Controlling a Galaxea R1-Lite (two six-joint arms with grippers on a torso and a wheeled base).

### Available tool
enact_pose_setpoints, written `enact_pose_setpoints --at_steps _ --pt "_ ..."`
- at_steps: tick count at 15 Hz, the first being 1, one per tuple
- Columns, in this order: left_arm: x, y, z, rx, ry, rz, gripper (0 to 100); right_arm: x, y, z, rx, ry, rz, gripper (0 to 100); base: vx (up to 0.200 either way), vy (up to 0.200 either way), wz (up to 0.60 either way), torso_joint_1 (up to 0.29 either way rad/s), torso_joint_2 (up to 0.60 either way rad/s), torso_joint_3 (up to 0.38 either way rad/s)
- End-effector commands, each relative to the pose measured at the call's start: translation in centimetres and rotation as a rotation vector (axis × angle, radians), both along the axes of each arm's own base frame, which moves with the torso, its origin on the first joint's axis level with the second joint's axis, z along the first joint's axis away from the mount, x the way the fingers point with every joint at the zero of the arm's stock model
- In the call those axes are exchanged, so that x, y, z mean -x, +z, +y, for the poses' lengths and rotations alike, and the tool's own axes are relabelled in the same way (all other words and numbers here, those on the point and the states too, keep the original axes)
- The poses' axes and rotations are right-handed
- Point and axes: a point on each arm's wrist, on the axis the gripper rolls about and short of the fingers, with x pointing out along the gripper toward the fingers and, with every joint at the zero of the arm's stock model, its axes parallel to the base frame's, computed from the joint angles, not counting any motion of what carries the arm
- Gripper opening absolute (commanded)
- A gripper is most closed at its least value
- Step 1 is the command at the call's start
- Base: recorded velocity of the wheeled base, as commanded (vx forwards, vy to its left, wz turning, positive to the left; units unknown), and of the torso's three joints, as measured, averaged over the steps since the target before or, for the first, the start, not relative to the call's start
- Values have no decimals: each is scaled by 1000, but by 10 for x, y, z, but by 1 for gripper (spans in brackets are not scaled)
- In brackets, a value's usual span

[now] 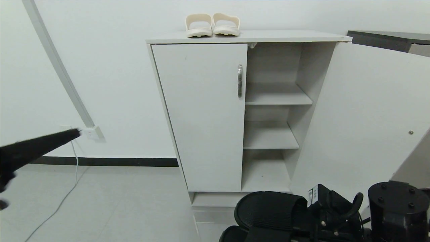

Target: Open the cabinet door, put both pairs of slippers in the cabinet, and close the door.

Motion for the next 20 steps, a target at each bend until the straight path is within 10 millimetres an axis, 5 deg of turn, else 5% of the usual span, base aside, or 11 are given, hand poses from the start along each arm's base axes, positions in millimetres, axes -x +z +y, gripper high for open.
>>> enact_pose_setpoints --at_steps 1,5,8,11,17,20 --pt "110 -46 5 -142 390 -99 0 -1 -2 1 6 0 6 0 0 0 0 0 0 0" --pt "129 -117 5 -230 592 -150 0 0 -1 1 4 2 3 0 0 0 0 0 0 0" --pt "104 -160 11 -229 613 -184 0 0 -1 0 3 2 2 0 0 0 0 0 0 0" --pt "101 -179 10 -242 526 -62 0 -2 0 2 1 -6 0 0 0 0 0 0 0 0" --pt "104 -178 8 -204 75 -112 0 -2 0 1 3 -19 -7 0 0 0 0 0 0 0" --pt "109 -180 10 -204 224 -172 0 -1 1 1 0 -20 -10 0 0 0 0 0 0 0"
